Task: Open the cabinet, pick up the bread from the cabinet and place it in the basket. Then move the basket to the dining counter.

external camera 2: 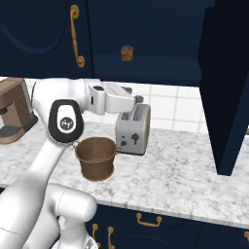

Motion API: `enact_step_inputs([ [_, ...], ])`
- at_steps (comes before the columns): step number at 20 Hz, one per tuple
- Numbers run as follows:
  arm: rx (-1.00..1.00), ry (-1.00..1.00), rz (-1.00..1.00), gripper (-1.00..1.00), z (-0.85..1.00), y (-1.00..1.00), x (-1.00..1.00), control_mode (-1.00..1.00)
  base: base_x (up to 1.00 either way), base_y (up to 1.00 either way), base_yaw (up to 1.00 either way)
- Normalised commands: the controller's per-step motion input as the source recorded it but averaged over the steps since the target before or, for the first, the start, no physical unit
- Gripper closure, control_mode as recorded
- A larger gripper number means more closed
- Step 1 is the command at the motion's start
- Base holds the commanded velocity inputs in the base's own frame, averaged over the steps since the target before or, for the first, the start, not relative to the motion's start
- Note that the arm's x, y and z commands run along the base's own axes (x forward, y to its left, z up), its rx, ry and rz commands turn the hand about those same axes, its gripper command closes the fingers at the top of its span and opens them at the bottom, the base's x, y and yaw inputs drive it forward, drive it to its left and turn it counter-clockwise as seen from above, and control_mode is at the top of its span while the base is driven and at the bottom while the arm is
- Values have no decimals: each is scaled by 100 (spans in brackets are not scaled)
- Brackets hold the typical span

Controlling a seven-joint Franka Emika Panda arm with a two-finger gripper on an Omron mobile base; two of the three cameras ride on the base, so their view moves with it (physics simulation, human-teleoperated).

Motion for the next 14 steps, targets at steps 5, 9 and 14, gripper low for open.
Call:
enact_step_inputs([
  [5,3,7,55,-100,0,72,0,-100,0,0,0],
  [9,5,3,60,-100,0,75,2,-100,0,0,0],
  [14,6,0,51,-100,0,77,20,-100,0,0,0],
])
